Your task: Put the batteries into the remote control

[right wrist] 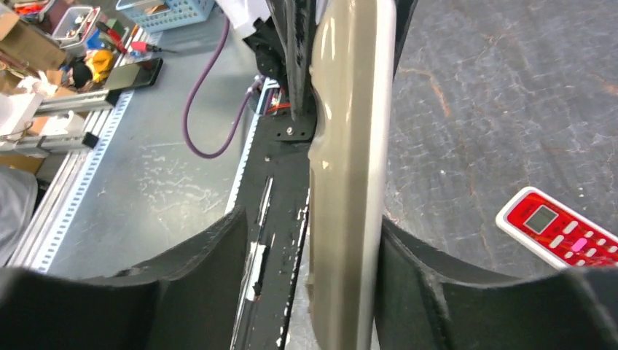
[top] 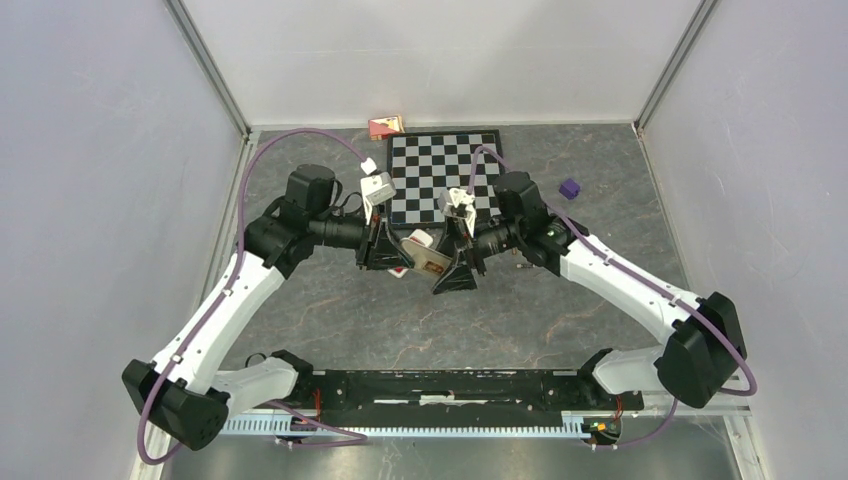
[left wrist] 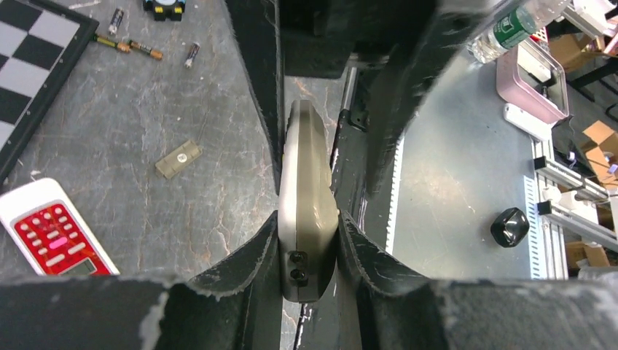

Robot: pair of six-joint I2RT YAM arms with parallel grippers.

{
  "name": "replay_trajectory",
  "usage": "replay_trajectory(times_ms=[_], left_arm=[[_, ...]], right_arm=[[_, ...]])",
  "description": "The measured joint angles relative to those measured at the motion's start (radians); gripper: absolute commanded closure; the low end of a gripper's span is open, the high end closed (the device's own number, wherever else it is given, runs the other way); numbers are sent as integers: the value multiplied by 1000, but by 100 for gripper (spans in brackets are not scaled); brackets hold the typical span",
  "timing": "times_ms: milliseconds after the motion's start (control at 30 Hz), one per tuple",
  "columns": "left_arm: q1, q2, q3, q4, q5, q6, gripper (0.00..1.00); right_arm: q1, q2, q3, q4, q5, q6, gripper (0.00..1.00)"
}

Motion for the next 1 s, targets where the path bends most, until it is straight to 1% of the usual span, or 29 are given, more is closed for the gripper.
replay_trajectory(times_ms=[33, 100, 133, 167, 200, 233, 267, 300, 333, 433, 500, 600, 700, 767, 867, 933, 1000], left_arm=[[0, 0, 8, -3, 10, 7, 98], [0, 0, 20, -7, 32, 13, 98], [-2, 0, 24, -5, 43, 13, 96], [-5, -1, 25, 0, 48, 12, 81], [-6, -2, 25, 6, 48, 8, 68], [-6, -2, 24, 16, 48, -5, 52], [-5, -6, 21, 34, 48, -28, 40], [-3, -18, 13, 72, 33, -66, 33], [-3, -26, 5, 111, 25, -95, 31], [1, -61, -42, 319, -2, -283, 27], [1, -82, -96, 510, -30, -459, 25], [1, -96, -166, 731, -91, -668, 25], [1, -98, -210, 896, -148, -839, 27], [1, -99, -220, 957, -174, -899, 32], [1, -102, -223, 1017, -201, -958, 39], [1, -105, -223, 1034, -206, -978, 41], [1, -106, -223, 1047, -206, -993, 38]], right_arm=[[7, 6, 8, -30, -5, -9, 59], [10, 15, 16, -55, -8, -23, 76], [10, 21, 18, -66, -8, -19, 83], [9, 24, 19, -68, -6, -14, 90], [7, 25, 21, -67, -6, -2, 92], [6, 25, 21, -57, -7, 18, 95], [6, 21, 17, -31, -8, 55, 97], [5, 16, 4, 20, -4, 102, 99], [5, 7, -12, 71, -4, 151, 100], [6, -39, -109, 326, 16, 380, 100], [5, -63, -167, 514, 35, 545, 100], [3, -72, -207, 731, 80, 746, 100], [3, -80, -243, 895, 140, 902, 100], [3, -88, -265, 962, 170, 975, 100], [3, -89, -266, 1014, 205, 1040, 100], [3, -89, -266, 1029, 222, 1062, 100], [3, -89, -266, 1031, 235, 1077, 100]])
